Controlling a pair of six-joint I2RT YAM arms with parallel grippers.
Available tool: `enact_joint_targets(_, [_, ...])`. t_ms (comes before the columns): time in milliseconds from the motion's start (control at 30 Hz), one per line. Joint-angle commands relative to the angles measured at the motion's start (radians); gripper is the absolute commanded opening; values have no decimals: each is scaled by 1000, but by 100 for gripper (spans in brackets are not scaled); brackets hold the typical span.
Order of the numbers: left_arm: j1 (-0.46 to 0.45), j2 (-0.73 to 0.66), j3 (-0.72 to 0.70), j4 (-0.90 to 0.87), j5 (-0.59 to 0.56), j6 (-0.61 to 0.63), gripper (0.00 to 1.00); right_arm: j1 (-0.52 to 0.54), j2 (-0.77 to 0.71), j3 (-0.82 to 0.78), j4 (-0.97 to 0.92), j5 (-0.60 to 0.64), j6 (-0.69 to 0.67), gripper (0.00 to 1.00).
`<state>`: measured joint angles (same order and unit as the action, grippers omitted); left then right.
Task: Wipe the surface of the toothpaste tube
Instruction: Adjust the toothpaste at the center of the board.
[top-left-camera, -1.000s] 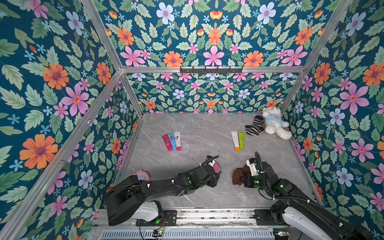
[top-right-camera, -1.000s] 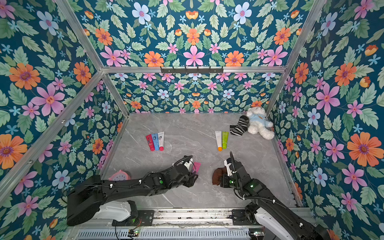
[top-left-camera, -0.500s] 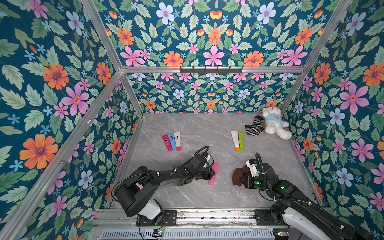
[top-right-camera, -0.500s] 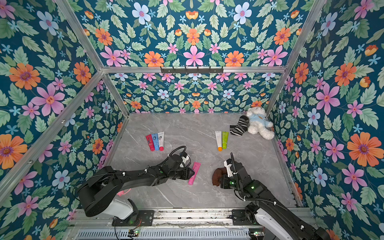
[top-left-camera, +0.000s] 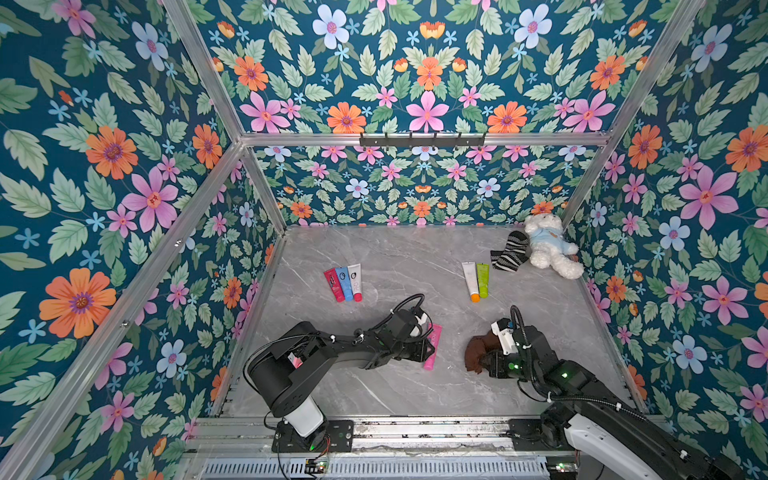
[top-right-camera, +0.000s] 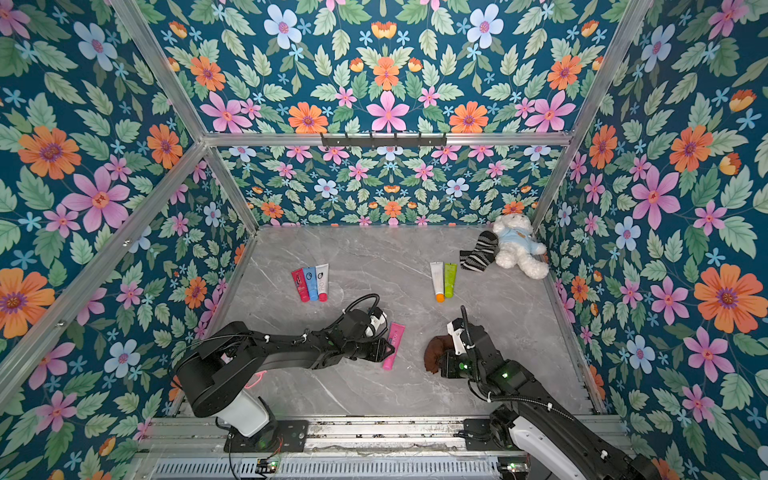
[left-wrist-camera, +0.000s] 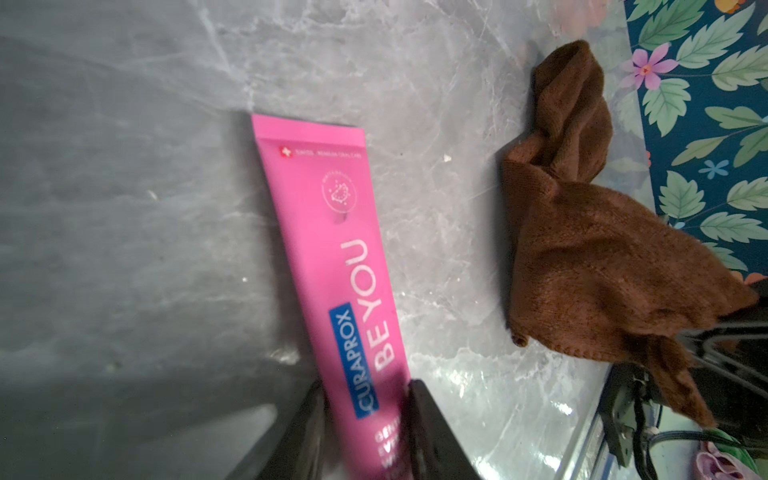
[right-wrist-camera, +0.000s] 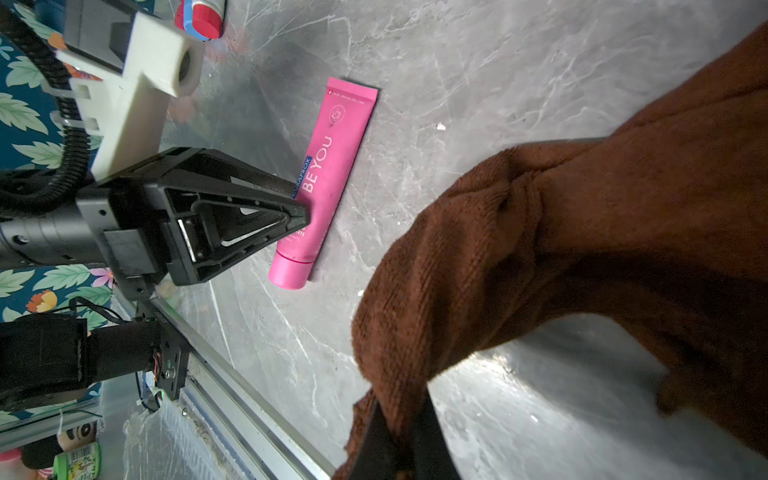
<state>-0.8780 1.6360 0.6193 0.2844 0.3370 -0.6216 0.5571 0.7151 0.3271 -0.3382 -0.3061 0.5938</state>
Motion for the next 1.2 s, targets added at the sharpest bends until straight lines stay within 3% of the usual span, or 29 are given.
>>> enact_joint_targets(0, [-2,21,-3,-81,-43,7,24,0,5,1,13,-2,-8,0])
enact_joint_targets(100, [-7,16,18,-164,-134,23,11,1,5,1,14,-2,-9,0])
enact_joint_targets(233, [-19,-41,83,-371,-309,77,1,1,0,1,14,-5,-9,0])
enact_joint_targets(400, [-38,-107,208,-683,-592,135,0,1,3,1,17,-8,-11,0])
enact_joint_targets(633, [-51,4,338,-939,-862,141,0,0,9,1,20,-10,-11,0])
enact_joint_targets(867, [-118,163,426,-1011,-962,83,0,0,22,3,25,-10,-11,0])
enact_joint_targets(1167, [-182,186,434,-864,-814,104,28,0,28,4,27,-10,-12,0])
